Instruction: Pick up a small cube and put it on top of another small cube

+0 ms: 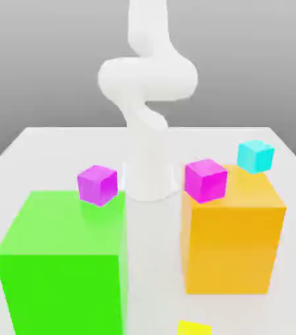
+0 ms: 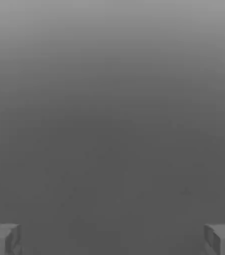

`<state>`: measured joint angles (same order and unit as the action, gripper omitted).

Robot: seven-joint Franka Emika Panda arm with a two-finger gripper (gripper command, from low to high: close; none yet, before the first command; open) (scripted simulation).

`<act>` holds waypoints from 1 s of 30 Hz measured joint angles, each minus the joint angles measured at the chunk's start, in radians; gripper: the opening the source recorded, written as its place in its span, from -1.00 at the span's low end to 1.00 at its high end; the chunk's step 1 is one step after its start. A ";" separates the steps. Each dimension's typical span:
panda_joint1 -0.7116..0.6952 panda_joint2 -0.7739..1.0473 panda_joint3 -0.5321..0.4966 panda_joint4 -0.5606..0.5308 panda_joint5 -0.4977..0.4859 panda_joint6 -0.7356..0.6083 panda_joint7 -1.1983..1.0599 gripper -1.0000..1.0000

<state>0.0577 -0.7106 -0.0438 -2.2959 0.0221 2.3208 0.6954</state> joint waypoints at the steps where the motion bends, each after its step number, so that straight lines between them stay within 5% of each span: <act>1: 0.024 0.039 -0.018 0.002 0.011 0.009 -0.046 0.00; 12: 0.224 0.434 -0.170 0.020 0.150 0.099 -0.536 0.00; 20: 0.280 0.717 -0.182 0.033 0.236 0.166 -0.880 0.00; 30: 0.281 1.034 -0.152 0.040 0.159 0.276 -1.182 0.00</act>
<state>0.3382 0.3230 -0.1958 -2.2555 0.1809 2.5965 -0.4865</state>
